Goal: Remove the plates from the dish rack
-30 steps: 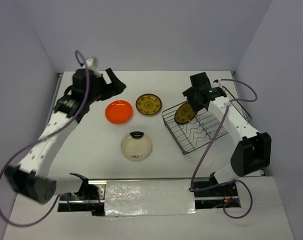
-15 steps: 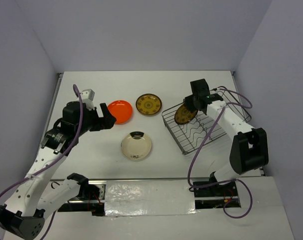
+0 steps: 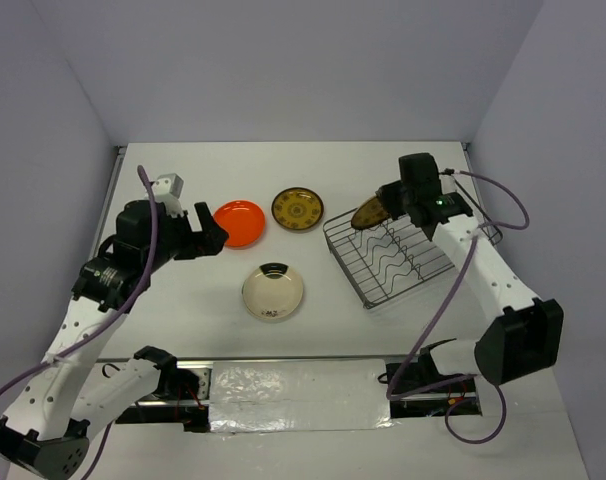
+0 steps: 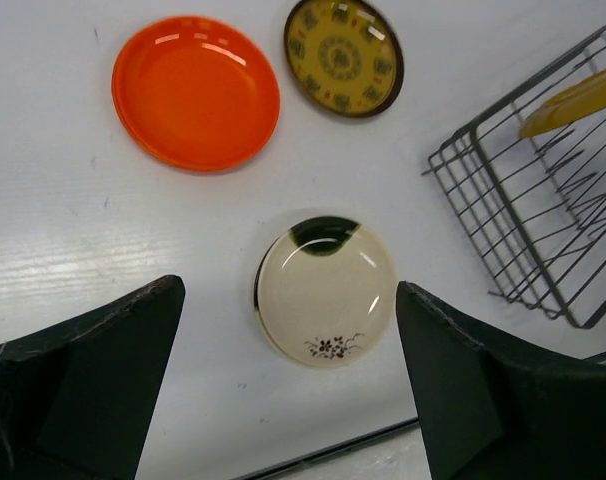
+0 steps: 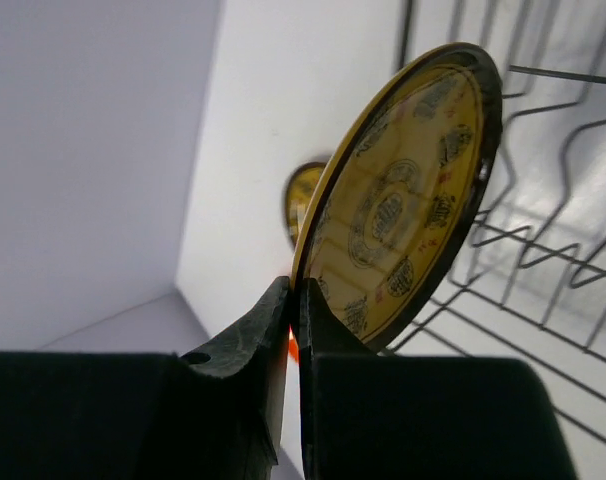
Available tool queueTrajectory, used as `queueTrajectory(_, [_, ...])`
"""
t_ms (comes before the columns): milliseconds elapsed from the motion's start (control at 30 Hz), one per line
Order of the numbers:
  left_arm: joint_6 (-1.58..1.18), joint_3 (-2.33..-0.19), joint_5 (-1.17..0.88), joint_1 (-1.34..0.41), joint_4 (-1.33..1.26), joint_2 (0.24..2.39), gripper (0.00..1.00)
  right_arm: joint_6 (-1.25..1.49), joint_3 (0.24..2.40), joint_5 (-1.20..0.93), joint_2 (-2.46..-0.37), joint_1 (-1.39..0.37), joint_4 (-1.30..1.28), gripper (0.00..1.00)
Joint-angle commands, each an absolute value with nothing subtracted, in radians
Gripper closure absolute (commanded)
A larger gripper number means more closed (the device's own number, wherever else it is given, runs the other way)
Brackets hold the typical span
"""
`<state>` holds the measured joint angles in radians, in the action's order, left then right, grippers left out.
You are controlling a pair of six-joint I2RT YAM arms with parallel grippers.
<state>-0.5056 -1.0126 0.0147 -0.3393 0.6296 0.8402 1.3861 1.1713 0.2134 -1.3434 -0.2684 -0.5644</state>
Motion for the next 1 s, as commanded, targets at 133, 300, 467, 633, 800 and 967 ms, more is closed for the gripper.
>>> queueTrajectory(133, [-0.652,-1.207,0.095,-0.342,0.598,0.845,0.0,1.113,1.385,0.117,-1.218,-0.27,-0.528,1.0])
queueTrajectory(300, [-0.822,-1.393,0.072,-0.342,0.624,0.925,0.01,0.441,1.695,-0.031,-1.314,-0.394,-0.704,1.0])
queueTrajectory(467, [-0.931,-1.514,-0.115,-0.341,0.632,1.047,0.0,-0.152,1.515,0.255,-1.244,-0.749,-0.761,1.0])
queueTrajectory(633, [-1.018,-1.385,-0.26,-0.342,0.481,1.039,0.0,-0.377,1.359,0.345,-1.177,-1.009,-0.772,1.0])
queueTrajectory(800, [-1.022,-1.269,-0.374,-0.345,0.431,1.089,0.01,-0.449,1.425,0.371,-1.252,-1.196,-0.818,1.0])
queueTrajectory(967, [-1.017,-1.157,-0.422,-0.357,0.368,1.103,0.04,-0.495,1.508,0.495,-1.357,-1.272,-0.707,1.0])
